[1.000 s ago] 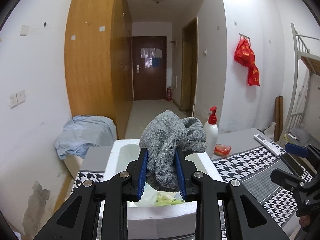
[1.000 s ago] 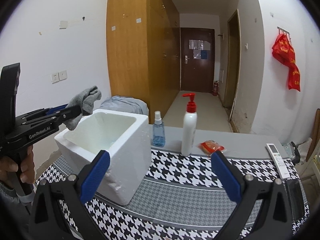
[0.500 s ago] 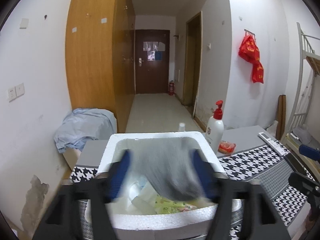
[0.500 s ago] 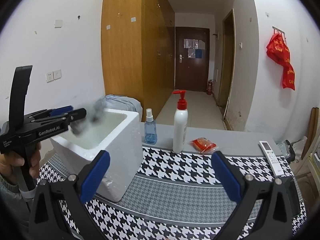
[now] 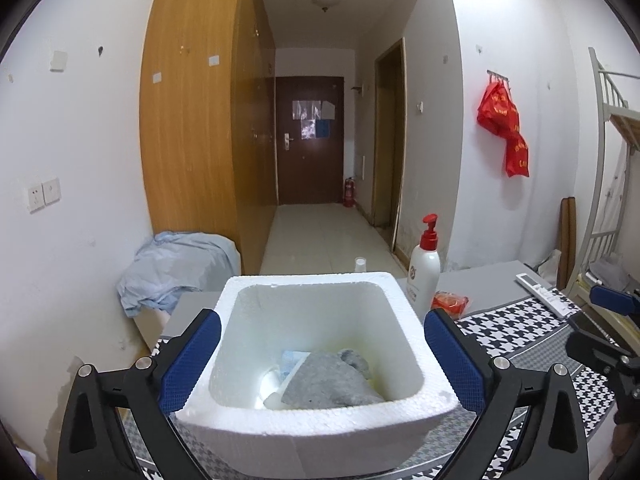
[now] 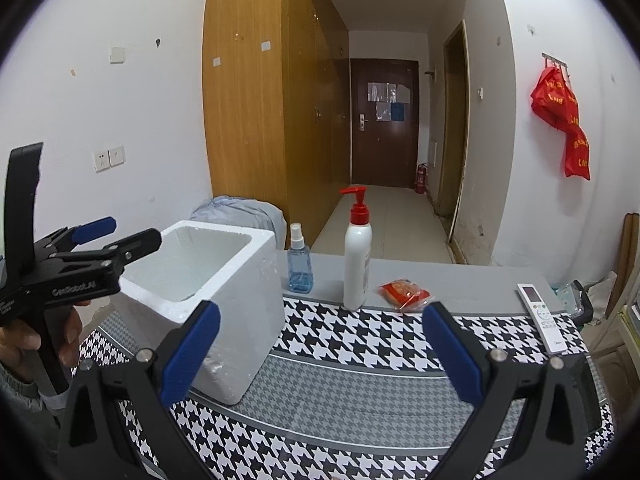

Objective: Organize soft objects

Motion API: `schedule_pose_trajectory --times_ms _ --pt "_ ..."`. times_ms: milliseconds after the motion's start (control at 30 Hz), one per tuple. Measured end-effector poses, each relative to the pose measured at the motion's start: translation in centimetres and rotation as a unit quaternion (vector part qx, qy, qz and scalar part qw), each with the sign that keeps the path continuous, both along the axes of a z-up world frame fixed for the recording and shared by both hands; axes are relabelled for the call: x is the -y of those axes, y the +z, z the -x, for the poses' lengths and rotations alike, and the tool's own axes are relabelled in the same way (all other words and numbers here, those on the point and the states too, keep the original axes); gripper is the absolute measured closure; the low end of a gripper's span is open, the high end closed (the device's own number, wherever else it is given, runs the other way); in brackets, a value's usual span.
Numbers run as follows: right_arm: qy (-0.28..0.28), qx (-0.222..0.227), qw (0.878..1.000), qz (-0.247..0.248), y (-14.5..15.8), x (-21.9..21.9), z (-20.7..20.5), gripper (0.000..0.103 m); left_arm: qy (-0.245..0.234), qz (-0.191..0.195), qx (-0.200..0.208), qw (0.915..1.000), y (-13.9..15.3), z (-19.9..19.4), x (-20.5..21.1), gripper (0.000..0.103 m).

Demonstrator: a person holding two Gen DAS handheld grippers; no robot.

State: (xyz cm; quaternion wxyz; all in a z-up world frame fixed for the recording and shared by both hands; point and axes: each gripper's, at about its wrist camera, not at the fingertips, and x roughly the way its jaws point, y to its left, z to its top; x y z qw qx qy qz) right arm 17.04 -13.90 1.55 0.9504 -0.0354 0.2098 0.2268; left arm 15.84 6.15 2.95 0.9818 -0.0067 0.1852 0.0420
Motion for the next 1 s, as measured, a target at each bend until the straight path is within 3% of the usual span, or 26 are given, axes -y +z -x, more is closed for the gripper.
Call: schedule_pose_trajectory --times_ms 300,1000 --pt "0.011 0.001 1.000 -0.009 0.3 0.5 0.5 0.001 0.000 -0.003 0.012 0.9999 0.6 2.5 1.2 0.001" --pt "0.023 0.053 0.998 -0.007 2.0 1.8 5.2 0.001 0.008 -0.002 0.046 0.9989 1.7 8.4 3.6 0.001"
